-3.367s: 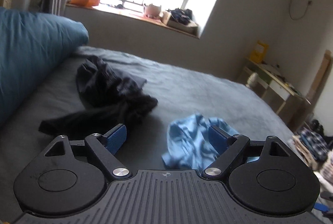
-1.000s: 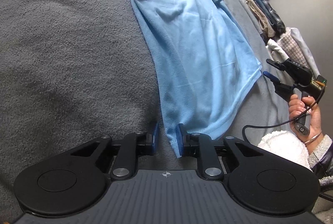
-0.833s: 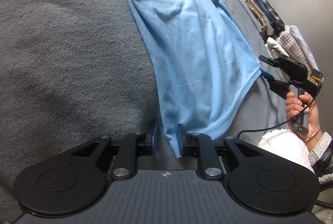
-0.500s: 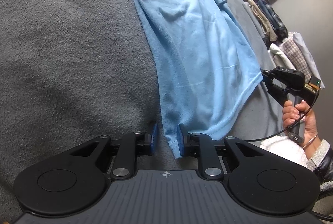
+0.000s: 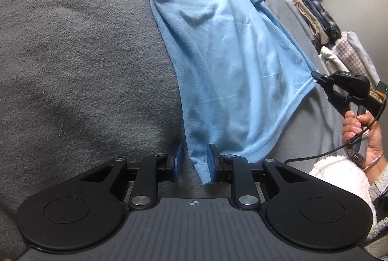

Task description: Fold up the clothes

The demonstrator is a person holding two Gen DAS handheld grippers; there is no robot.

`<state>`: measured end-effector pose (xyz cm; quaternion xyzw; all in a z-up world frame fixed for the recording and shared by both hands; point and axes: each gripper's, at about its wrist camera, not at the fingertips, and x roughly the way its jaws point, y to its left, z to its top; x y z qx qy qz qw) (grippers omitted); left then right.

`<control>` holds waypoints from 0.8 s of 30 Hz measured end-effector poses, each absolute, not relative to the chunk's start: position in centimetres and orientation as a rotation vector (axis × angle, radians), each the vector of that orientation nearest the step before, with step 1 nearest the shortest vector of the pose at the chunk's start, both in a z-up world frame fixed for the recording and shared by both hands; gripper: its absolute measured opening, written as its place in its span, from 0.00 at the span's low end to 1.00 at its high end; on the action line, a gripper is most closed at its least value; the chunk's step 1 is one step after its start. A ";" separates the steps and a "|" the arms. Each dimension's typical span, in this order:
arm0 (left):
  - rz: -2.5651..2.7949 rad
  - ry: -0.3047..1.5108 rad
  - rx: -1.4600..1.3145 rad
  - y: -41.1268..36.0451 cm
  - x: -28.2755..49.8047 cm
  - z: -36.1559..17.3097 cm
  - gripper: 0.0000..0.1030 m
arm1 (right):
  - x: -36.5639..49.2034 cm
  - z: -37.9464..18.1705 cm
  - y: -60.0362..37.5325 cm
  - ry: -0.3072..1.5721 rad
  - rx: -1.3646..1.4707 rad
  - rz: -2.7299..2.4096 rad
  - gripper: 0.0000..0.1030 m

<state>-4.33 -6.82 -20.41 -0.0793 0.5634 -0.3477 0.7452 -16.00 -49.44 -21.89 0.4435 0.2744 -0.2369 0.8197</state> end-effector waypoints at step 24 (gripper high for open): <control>-0.873 1.221 -0.162 -2.8 -5.1 -16.2 0.00 | -18.1 -16.1 -52.7 0.593 0.807 -0.602 0.02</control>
